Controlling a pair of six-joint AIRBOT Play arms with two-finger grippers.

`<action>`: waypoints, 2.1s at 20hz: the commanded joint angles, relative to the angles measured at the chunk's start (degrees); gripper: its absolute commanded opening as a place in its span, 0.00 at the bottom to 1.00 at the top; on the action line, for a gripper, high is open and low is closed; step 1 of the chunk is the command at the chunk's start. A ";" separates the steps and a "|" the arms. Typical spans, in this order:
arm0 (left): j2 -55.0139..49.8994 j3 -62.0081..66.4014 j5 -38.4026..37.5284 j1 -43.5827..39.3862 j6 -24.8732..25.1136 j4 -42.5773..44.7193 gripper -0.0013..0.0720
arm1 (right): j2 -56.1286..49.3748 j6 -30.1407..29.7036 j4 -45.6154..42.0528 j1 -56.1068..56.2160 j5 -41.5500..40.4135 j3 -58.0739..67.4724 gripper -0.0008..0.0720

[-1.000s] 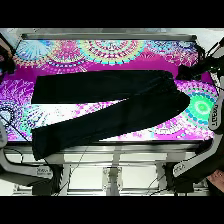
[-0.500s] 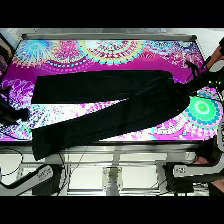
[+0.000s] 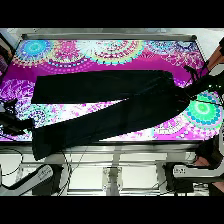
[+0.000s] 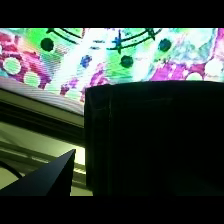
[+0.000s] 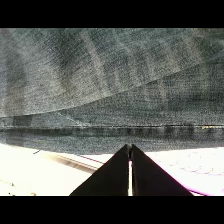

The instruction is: Fold the clothes and pants, and hang the long-sleeved shirts on hangers.

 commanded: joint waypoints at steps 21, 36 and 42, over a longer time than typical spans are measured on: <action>-6.29 -5.07 13.18 0.42 -0.79 -0.42 0.28 | 0.17 0.42 0.44 0.07 0.72 -0.15 0.03; 5.09 16.06 19.04 0.44 -10.88 0.90 0.07 | 0.11 0.35 -4.37 -0.17 -7.13 -0.15 0.03; 5.11 16.04 16.06 0.90 -12.39 1.09 0.07 | 0.04 -0.15 -5.49 -0.17 -10.36 -0.15 0.03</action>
